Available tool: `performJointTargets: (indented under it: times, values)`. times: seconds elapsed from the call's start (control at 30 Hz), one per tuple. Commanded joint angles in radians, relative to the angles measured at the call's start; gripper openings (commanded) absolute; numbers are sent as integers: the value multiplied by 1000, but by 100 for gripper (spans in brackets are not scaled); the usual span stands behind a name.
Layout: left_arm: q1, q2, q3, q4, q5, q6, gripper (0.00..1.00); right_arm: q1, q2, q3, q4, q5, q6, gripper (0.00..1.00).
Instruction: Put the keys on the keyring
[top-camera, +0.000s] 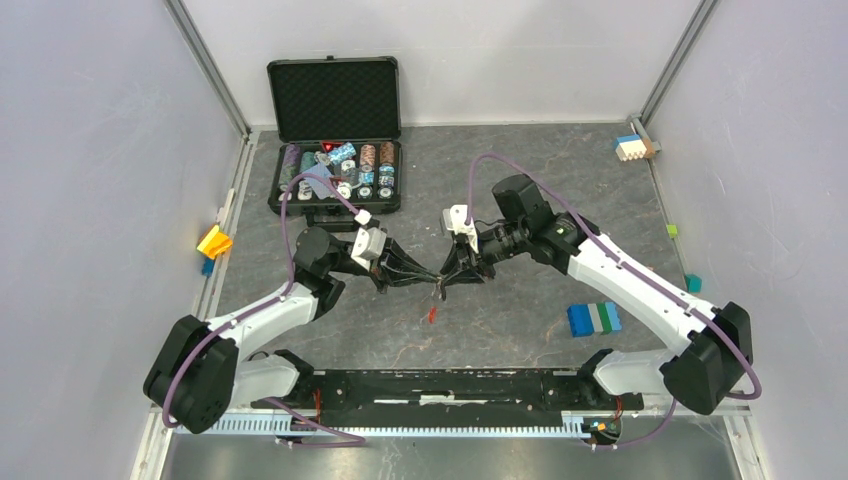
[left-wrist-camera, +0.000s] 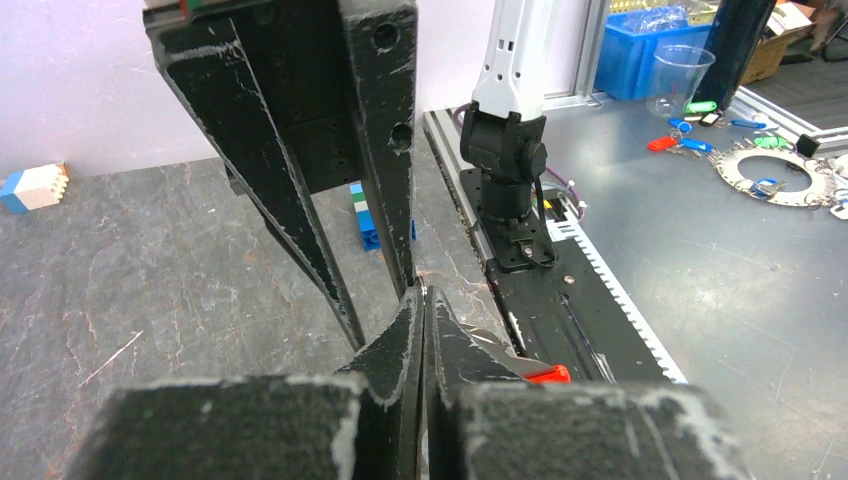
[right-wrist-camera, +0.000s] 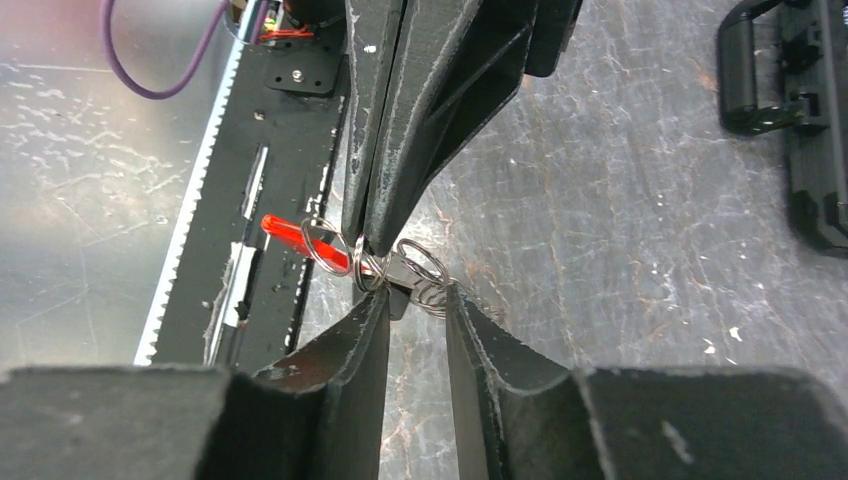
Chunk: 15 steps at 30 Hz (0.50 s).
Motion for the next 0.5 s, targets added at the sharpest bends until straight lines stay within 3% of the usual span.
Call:
performJointTargets:
  times: [0.0, 0.27, 0.47]
  values:
    - [-4, 0, -1, 56, 9, -26, 2, 3, -62, 54, -26, 77, -58, 34]
    - [-4, 2, 0, 73, -10, -45, 2, 3, -125, 56, -115, 53, -166, 48]
    - [-4, 31, -3, 151, -69, -106, 2, 4, -146, 5, -12, 30, -98, 42]
